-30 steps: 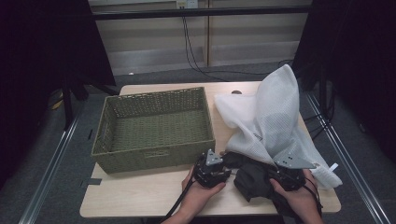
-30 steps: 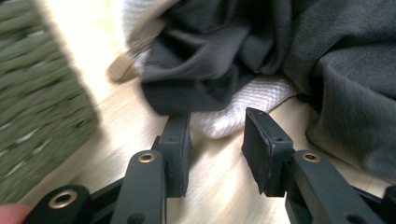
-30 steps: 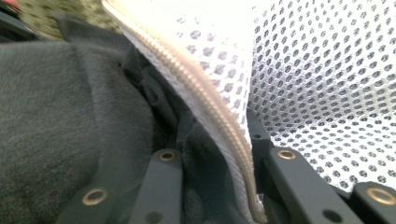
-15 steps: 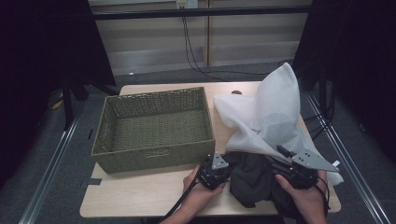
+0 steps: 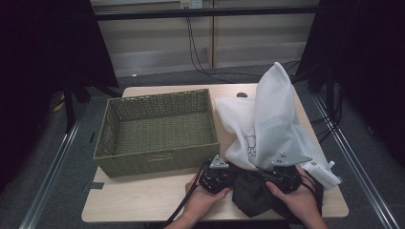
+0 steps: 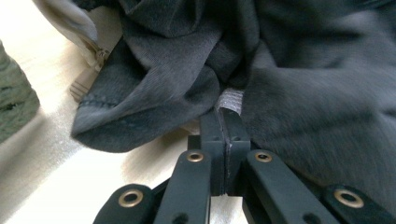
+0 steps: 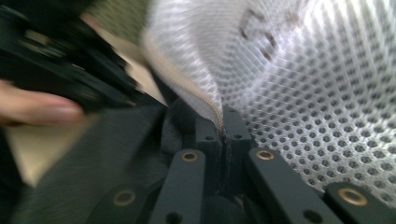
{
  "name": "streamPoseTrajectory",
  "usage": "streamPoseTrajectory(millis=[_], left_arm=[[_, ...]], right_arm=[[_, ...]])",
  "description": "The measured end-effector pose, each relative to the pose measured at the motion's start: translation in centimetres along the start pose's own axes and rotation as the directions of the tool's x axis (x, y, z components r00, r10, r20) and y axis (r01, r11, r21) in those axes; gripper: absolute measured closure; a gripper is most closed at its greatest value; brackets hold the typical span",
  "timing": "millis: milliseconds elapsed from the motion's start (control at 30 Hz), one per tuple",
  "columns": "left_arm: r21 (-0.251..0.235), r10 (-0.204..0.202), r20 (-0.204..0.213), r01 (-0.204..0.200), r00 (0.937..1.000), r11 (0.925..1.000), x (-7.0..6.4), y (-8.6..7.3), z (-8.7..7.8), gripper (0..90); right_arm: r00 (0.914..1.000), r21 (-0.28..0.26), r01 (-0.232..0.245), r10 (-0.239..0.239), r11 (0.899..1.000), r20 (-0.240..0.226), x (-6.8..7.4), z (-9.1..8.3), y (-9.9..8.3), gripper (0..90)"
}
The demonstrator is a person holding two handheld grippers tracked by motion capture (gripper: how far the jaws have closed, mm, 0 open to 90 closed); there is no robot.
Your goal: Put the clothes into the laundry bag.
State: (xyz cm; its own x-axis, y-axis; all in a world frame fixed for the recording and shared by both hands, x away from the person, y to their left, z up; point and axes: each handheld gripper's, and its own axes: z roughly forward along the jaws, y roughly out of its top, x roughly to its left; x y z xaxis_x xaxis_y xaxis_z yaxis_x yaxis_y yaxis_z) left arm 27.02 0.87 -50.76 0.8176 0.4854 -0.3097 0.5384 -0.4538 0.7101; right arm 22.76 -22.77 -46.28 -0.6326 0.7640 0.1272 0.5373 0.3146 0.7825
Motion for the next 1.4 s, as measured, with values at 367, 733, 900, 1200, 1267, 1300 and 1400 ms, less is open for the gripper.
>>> streamPoseTrajectory(millis=[367, 733, 900, 1200, 1267, 1300, 1400], left_arm=[[0.028, 0.071, -0.002, -0.071, 0.9975, 0.9971, -0.6, -0.4, -0.5, 90.0], [0.006, 0.088, -0.022, -0.088, 0.9959, 0.9961, -0.8, -0.8, -0.7, 89.4], [0.001, 0.133, -0.114, -0.134, 0.9844, 0.9909, -1.5, -0.7, -0.6, 68.3], [0.014, 0.218, -0.168, -0.219, 0.9614, 0.9757, -2.1, -0.3, 0.3, 59.9], [0.029, 0.226, -0.156, -0.224, 0.9617, 0.9742, -2.0, -0.1, 0.3, 74.6], [0.029, 0.224, -0.151, -0.222, 0.9628, 0.9746, -1.9, 0.0, 0.2, 81.3], [0.027, 0.207, -0.128, -0.206, 0.9699, 0.9782, -1.7, -0.1, 0.1, 86.3]], right_arm=[[0.9592, 0.028, -0.037, 0.028, 0.999, 0.281, -4.2, 2.0, 1.6, 88.9], [0.958, -0.115, -0.087, 0.115, 0.99, 0.263, -5.8, 0.5, 2.6, 88.3], [0.9842, -0.199, -0.028, 0.062, 0.98, 0.166, -2.9, -3.4, 3.0, 88.3], [1.0, -0.052, -0.001, 0.001, 0.999, 0.008, -0.8, -1.0, 0.6, 88.2], [1.0, -0.011, 0.003, -0.003, 1.0, -0.001, -0.4, 0.0, 0.5, 88.3], [1.0, 0.017, 0.008, -0.008, 1.0, 0.005, -0.1, 0.5, 0.5, 88.3], [0.9977, 0.078, 0.015, -0.02, 0.997, 0.064, 0.2, 1.7, 0.3, 88.6]])
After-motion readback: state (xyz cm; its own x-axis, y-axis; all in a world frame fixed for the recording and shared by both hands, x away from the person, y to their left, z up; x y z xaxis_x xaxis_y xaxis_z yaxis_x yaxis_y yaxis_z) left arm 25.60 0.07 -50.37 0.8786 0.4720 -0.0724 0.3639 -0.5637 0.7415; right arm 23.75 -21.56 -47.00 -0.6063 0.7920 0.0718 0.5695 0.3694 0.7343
